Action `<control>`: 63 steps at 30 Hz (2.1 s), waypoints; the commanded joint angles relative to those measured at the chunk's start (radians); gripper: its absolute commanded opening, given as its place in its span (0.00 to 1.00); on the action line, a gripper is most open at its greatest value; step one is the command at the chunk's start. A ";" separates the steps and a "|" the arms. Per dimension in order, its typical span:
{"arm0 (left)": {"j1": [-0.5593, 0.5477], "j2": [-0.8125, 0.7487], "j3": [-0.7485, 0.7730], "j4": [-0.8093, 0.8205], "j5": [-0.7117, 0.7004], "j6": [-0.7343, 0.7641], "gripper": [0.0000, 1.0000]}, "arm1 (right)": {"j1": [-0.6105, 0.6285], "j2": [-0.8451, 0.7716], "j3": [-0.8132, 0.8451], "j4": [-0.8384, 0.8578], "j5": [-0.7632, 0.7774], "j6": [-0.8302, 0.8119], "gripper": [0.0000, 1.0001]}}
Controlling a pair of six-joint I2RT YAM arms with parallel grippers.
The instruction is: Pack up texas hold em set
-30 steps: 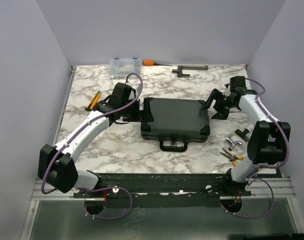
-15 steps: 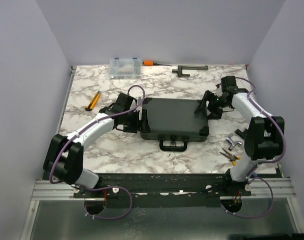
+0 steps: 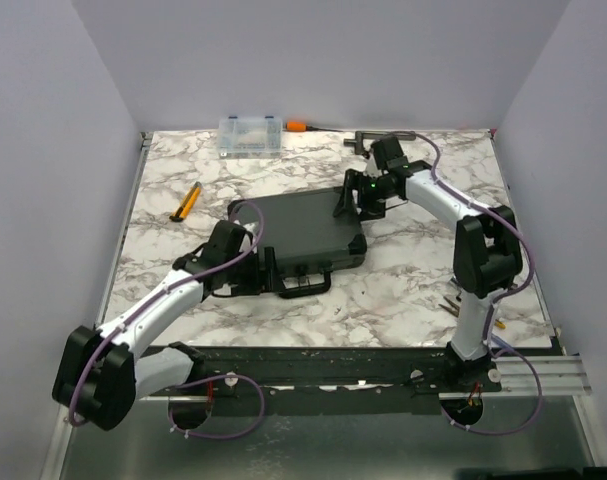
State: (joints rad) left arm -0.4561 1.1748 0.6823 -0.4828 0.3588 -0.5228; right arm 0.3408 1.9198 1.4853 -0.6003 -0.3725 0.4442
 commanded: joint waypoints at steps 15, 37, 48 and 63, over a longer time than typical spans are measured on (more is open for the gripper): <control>-0.003 -0.283 0.162 -0.207 -0.045 -0.027 0.79 | 0.130 0.161 0.342 -0.022 0.019 -0.026 0.87; 0.085 0.122 0.462 -0.199 -0.126 0.117 0.35 | 0.129 -0.438 -0.448 0.319 -0.125 0.395 0.59; 0.105 0.181 0.395 -0.180 -0.131 0.139 0.12 | 0.188 -0.582 -0.804 0.569 -0.160 0.648 0.36; 0.117 0.176 0.255 -0.123 -0.116 0.110 0.00 | 0.408 -0.456 -0.834 0.726 -0.076 0.830 0.01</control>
State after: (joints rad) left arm -0.3439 1.3514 0.9962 -0.6250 0.2333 -0.4065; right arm 0.7212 1.4151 0.6365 0.0807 -0.4831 1.2221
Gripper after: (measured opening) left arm 0.002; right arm 0.009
